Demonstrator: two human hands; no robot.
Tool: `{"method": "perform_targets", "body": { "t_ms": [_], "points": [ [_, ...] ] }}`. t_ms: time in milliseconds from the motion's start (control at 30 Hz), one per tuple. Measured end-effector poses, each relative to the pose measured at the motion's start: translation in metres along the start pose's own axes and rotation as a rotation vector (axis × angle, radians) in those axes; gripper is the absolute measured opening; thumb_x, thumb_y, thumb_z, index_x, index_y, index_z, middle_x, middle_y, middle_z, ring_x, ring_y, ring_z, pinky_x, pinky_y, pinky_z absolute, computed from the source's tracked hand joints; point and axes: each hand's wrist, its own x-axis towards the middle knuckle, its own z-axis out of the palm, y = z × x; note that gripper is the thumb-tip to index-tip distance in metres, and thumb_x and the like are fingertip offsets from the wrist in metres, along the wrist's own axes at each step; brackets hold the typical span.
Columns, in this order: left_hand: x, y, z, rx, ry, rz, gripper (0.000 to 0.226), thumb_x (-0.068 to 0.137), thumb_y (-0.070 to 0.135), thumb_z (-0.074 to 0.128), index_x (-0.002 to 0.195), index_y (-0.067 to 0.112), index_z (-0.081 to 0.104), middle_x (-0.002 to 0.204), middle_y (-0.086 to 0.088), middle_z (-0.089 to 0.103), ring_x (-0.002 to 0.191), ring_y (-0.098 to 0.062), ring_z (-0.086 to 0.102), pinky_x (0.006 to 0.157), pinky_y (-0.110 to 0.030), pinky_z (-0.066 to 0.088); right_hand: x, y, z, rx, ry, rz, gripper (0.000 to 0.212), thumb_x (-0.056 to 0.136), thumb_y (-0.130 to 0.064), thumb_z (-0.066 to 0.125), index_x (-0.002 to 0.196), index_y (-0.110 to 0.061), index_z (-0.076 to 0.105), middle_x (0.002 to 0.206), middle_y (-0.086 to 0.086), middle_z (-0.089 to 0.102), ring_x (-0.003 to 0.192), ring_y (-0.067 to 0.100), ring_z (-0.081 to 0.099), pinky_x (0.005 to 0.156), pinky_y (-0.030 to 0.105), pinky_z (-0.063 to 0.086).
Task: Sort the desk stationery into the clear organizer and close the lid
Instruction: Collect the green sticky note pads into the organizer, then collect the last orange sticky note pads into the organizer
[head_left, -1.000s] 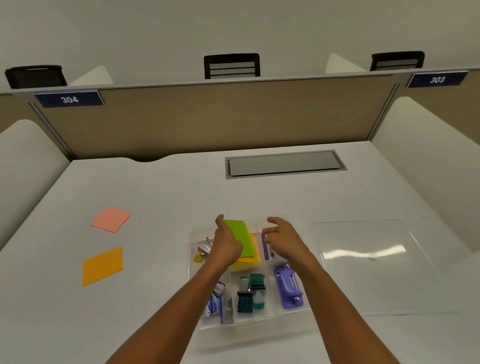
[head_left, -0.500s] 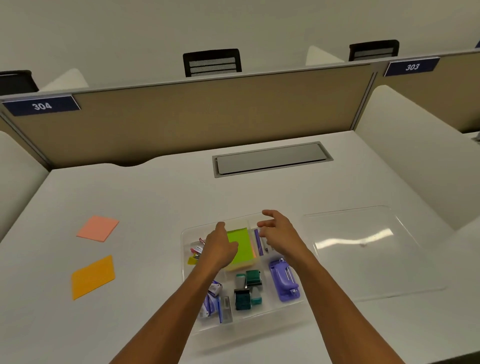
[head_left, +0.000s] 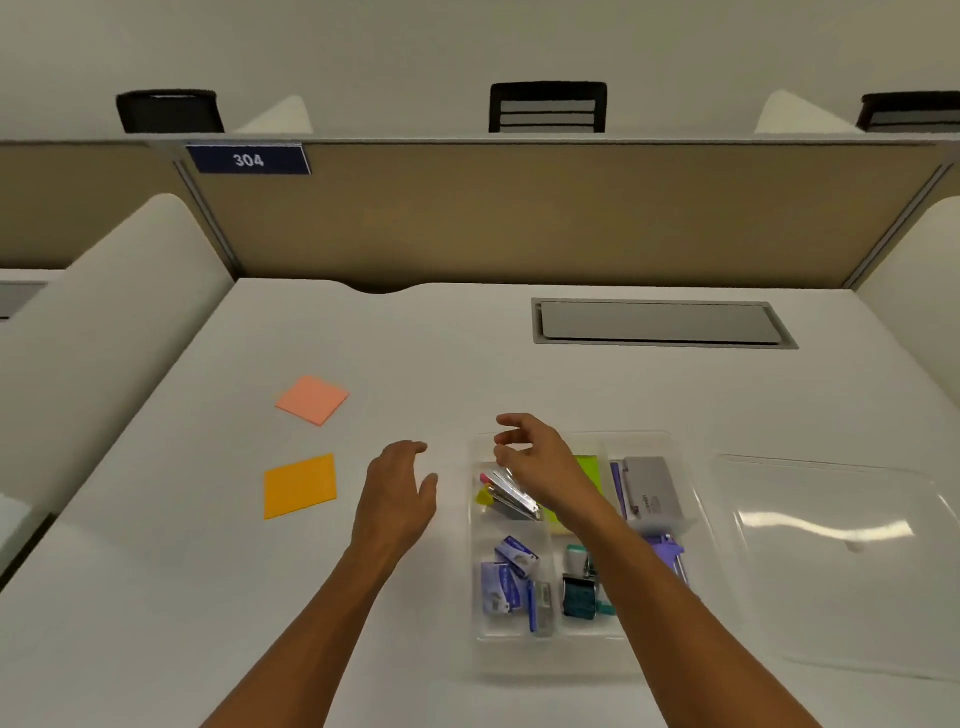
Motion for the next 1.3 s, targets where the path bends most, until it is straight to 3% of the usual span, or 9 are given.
{"method": "perform_targets", "body": {
  "t_ms": [267,400,567,733,833,933,1100,1200,1300],
  "points": [
    [0.006,-0.122,-0.037,0.105,-0.003,-0.127,0.053,0.089,0.03,0.062,0.138,0.015,0.045,0.151,-0.011,0.034,0.14,-0.03,0.027,0.113,-0.044,0.027,0.037,-0.032,0.096,-0.16,-0.173,-0.029,0.047,0.091,-0.029,0.059,0.136,-0.031,0.046,0.126,-0.009,0.057,0.093,0.003,0.06,0.068,0.019,0.048],
    [0.017,-0.159,-0.042,0.166,-0.038,-0.157,0.068,0.091,0.041,0.057,0.148,0.015,0.029,0.157,-0.011,0.023,0.146,-0.033,0.013,0.117,-0.047,0.019,0.06,-0.027,0.148,-0.281,-0.227,0.014,0.055,0.092,-0.027,0.059,0.143,-0.024,0.039,0.14,0.003,0.048,0.118,0.02,0.053,0.096,0.032,0.046],
    [0.034,-0.185,-0.045,0.241,-0.099,-0.146,0.08,0.091,0.056,0.045,0.152,0.019,0.009,0.16,-0.012,0.01,0.147,-0.038,0.002,0.117,-0.05,0.012,0.09,-0.026,0.204,-0.536,-0.29,-0.004,0.066,0.092,-0.029,0.058,0.149,-0.016,0.027,0.15,0.014,0.03,0.135,0.034,0.037,0.109,0.041,0.035],
    [0.043,-0.208,-0.048,0.232,-0.119,-0.133,0.083,0.091,0.058,0.044,0.152,0.016,0.008,0.161,-0.013,0.003,0.147,-0.036,-0.001,0.119,-0.047,0.007,0.125,-0.029,0.241,-0.672,-0.234,0.016,0.083,0.089,-0.042,0.062,0.152,-0.011,0.017,0.152,0.015,0.02,0.135,0.04,0.028,0.108,0.046,0.032],
    [0.043,-0.217,-0.046,0.264,-0.137,-0.103,0.085,0.089,0.061,0.044,0.152,0.017,0.007,0.161,-0.011,-0.003,0.147,-0.035,-0.005,0.118,-0.046,0.004,0.146,-0.031,0.256,-0.711,-0.191,-0.014,0.085,0.086,-0.049,0.064,0.15,-0.011,0.022,0.15,0.015,0.023,0.134,0.039,0.03,0.106,0.044,0.034],
    [0.046,-0.221,-0.045,0.25,-0.131,-0.114,0.091,0.085,0.063,0.05,0.152,0.02,0.005,0.161,-0.007,0.003,0.147,-0.033,0.0,0.118,-0.045,0.007,0.165,-0.036,0.267,-0.68,-0.132,-0.031,0.085,0.083,-0.056,0.065,0.146,-0.013,0.028,0.146,0.013,0.028,0.132,0.037,0.032,0.102,0.044,0.039],
    [0.05,-0.218,-0.053,0.202,-0.041,-0.132,0.094,0.074,0.058,0.069,0.148,0.023,0.023,0.148,-0.005,0.034,0.13,-0.03,0.031,0.104,-0.041,0.032,0.193,-0.051,0.281,-0.713,-0.075,0.035,0.095,0.077,-0.063,0.067,0.145,-0.011,0.026,0.141,0.013,0.029,0.128,0.037,0.036,0.096,0.048,0.043],
    [0.049,-0.213,-0.052,0.156,-0.043,-0.215,0.093,0.072,0.056,0.073,0.146,0.025,0.026,0.142,-0.005,0.033,0.121,-0.028,0.035,0.097,-0.039,0.036,0.2,-0.053,0.286,-0.782,-0.037,0.074,0.089,0.074,-0.062,0.07,0.137,-0.012,0.034,0.132,0.012,0.034,0.121,0.035,0.042,0.09,0.047,0.046],
    [0.049,-0.212,-0.053,0.182,-0.1,-0.286,0.097,0.071,0.059,0.072,0.146,0.022,0.023,0.136,-0.009,0.037,0.119,-0.027,0.039,0.096,-0.038,0.038,0.204,-0.055,0.285,-0.781,-0.059,0.118,0.092,0.07,-0.059,0.075,0.135,-0.008,0.033,0.131,0.014,0.035,0.122,0.035,0.042,0.093,0.044,0.044]
  ]
}}
